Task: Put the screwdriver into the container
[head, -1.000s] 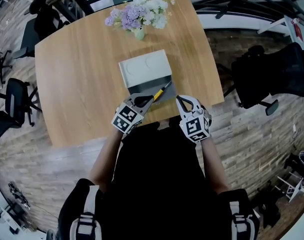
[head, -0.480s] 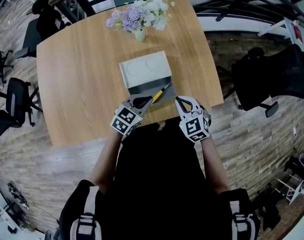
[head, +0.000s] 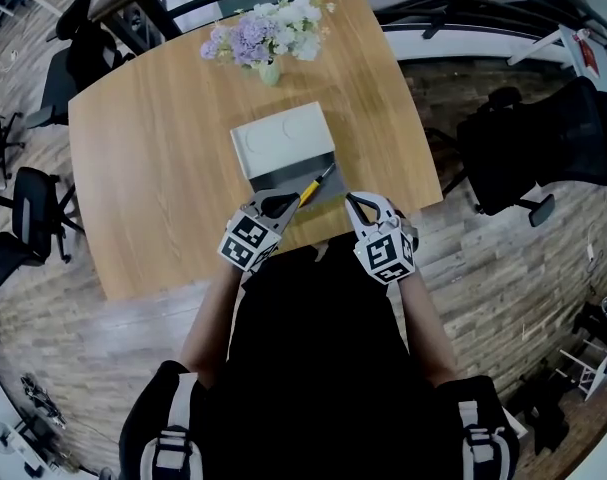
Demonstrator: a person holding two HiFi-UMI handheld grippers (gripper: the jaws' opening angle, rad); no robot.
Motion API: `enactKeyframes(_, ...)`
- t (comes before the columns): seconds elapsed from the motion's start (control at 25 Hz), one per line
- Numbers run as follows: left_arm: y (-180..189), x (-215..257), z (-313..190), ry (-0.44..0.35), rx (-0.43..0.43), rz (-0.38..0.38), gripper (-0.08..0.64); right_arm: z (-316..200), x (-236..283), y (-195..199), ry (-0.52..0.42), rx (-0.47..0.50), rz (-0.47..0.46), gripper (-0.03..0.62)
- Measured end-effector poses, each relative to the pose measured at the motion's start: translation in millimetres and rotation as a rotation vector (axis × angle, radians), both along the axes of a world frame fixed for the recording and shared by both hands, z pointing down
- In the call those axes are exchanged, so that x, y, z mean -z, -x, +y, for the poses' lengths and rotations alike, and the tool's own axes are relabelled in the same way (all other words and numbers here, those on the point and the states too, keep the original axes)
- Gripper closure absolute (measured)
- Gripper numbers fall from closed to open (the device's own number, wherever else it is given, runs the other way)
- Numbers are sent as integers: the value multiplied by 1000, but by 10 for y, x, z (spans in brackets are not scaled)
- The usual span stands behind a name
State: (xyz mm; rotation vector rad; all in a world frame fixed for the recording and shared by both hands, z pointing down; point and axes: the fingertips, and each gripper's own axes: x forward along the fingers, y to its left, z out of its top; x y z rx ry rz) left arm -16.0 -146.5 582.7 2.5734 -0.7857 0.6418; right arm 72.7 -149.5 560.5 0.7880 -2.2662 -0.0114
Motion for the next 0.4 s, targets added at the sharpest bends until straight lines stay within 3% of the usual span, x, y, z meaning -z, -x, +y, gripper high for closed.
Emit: enactKeyframes(0.4,-148,15,35,-11,-22,-14,537,67,-3,-124,-3,-18,-6,568)
